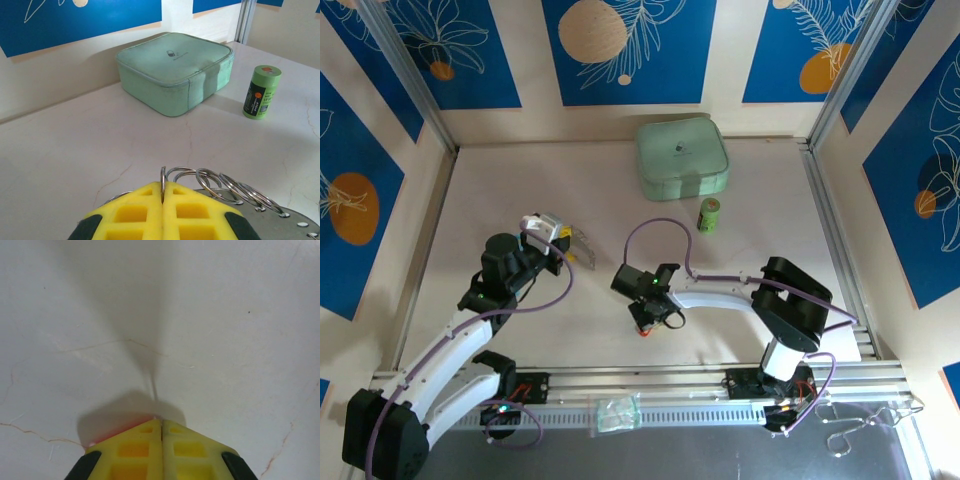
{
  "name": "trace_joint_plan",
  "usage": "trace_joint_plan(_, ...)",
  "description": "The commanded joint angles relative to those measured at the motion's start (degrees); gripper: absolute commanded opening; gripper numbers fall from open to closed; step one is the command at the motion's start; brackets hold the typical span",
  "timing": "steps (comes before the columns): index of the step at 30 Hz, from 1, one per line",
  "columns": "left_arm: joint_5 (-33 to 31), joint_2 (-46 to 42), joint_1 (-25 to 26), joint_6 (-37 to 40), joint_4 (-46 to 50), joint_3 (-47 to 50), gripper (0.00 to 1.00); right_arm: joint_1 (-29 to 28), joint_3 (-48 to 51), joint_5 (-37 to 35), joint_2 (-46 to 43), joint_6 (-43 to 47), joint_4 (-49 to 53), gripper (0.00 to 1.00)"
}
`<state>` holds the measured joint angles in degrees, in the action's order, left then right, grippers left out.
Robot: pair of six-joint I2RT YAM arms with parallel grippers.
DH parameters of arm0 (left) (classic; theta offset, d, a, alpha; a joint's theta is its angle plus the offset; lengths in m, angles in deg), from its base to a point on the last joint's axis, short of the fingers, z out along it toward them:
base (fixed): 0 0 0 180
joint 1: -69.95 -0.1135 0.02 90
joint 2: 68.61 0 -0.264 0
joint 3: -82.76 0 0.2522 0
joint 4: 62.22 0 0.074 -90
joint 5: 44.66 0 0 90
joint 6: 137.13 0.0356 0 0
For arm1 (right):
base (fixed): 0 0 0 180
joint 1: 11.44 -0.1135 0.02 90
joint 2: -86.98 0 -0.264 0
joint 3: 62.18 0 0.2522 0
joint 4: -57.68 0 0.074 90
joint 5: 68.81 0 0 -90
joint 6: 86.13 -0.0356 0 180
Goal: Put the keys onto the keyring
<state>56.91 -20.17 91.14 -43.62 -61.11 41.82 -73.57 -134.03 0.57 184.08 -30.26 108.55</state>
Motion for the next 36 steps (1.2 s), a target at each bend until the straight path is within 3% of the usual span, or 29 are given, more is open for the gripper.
trace_joint_plan(1,0.9,-1.4,0.6,1.2,-1.7,-2.1,0.00,0.0,-0.8,-0.9,-1.8,-0.2,1.5,0.00)
trace_joint_plan(7,4.7,-1.9,0.6,3.3,-1.1,-2.4,0.00,-0.3,4.6,-2.9,-12.9,5.5,-5.5,0.00)
trace_joint_plan(12,14.4,-2.1,0.8,5.1,-2.3,-2.5,0.00,0.7,8.6,-0.9,-23.0,13.2,-10.9,0.00)
trace_joint_plan(22,31.6,2.1,4.2,7.0,-2.8,-4.6,0.00,12.7,14.9,15.3,-42.2,22.0,-20.8,0.00)
trace_joint_plan(29,35.9,7.4,11.3,7.8,-0.5,-5.8,0.00,16.7,15.8,20.9,-46.9,26.7,-22.7,0.00)
trace_joint_plan(36,31.2,9.8,17.6,7.7,3.6,-5.3,0.00,15.8,16.8,26.8,-45.9,29.8,-25.2,0.00)
